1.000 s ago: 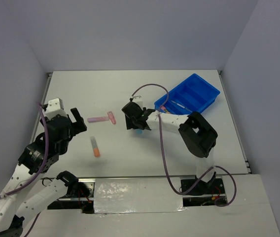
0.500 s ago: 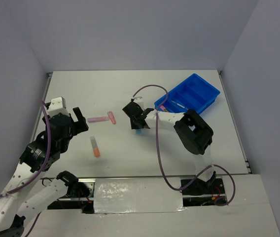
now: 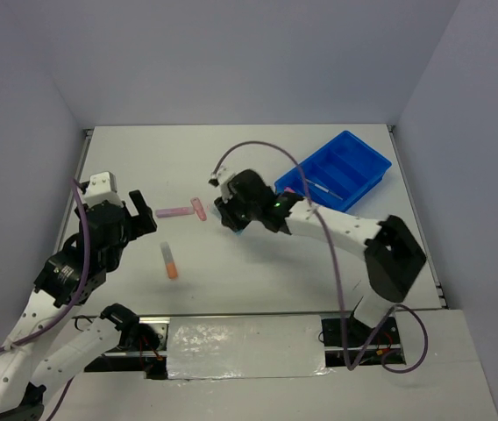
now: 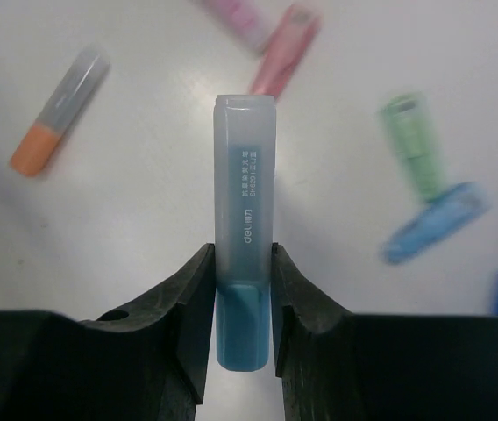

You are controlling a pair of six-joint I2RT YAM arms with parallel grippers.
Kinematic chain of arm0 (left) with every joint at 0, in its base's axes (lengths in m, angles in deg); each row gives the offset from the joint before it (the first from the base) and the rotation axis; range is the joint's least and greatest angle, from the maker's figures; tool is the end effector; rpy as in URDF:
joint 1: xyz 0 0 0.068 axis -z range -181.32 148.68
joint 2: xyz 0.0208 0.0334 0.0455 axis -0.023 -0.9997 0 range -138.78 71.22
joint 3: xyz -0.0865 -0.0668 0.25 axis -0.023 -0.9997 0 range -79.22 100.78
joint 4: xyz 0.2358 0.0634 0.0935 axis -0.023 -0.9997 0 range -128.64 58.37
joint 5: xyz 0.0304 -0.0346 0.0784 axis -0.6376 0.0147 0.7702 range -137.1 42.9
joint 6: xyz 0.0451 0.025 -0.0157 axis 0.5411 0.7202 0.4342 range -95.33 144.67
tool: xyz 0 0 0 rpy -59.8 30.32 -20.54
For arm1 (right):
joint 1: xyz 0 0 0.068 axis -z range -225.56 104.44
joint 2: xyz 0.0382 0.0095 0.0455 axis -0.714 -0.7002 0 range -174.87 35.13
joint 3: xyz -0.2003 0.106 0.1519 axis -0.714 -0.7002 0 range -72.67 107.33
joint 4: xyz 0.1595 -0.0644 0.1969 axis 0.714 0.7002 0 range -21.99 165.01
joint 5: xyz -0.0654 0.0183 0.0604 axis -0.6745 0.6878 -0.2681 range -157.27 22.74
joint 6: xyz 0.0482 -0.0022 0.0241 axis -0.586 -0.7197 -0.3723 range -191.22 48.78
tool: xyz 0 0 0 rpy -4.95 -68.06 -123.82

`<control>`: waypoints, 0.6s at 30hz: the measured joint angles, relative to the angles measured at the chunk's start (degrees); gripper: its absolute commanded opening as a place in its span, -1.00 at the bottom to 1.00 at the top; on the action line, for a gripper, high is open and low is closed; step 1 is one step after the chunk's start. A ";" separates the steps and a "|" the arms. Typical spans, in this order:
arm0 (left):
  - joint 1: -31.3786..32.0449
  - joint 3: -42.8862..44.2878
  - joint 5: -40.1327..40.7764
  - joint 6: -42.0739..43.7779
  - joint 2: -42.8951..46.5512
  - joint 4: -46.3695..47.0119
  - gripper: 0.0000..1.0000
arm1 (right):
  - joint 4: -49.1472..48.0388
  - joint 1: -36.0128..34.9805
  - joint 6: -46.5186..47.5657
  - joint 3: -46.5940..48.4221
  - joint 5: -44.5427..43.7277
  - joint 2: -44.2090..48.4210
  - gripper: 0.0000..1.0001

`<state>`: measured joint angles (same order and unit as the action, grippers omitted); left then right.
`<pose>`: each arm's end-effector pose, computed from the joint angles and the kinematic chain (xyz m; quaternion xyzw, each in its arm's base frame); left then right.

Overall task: Sort the stationery into containers
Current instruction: Pick up the stationery from the center of the board, then place the stationery in the storage box.

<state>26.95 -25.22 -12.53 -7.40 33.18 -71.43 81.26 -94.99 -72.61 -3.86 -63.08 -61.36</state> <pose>0.1203 -0.0418 0.3595 -0.1886 0.7943 -0.0467 0.5757 0.2434 0.2884 0.2435 -0.3839 0.8242 0.2081 0.3606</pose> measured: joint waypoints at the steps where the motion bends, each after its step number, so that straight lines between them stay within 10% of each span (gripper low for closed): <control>1: -0.02 0.00 0.00 0.20 0.13 0.00 0.99 | 0.98 1.84 2.95 0.61 0.52 2.80 -1.00; 9: -0.07 -0.02 -0.33 0.44 1.99 0.20 0.98 | 4.81 31.50 24.46 8.48 -6.64 10.84 -1.00; 18: -0.37 -0.70 -2.95 0.83 2.62 0.92 0.99 | 4.76 46.75 38.42 7.37 -9.11 3.93 -1.00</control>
<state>26.58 -25.92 -15.48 -6.57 35.80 -70.51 86.03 -48.24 -34.18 3.51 -72.19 -57.43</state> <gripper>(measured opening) 0.993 0.341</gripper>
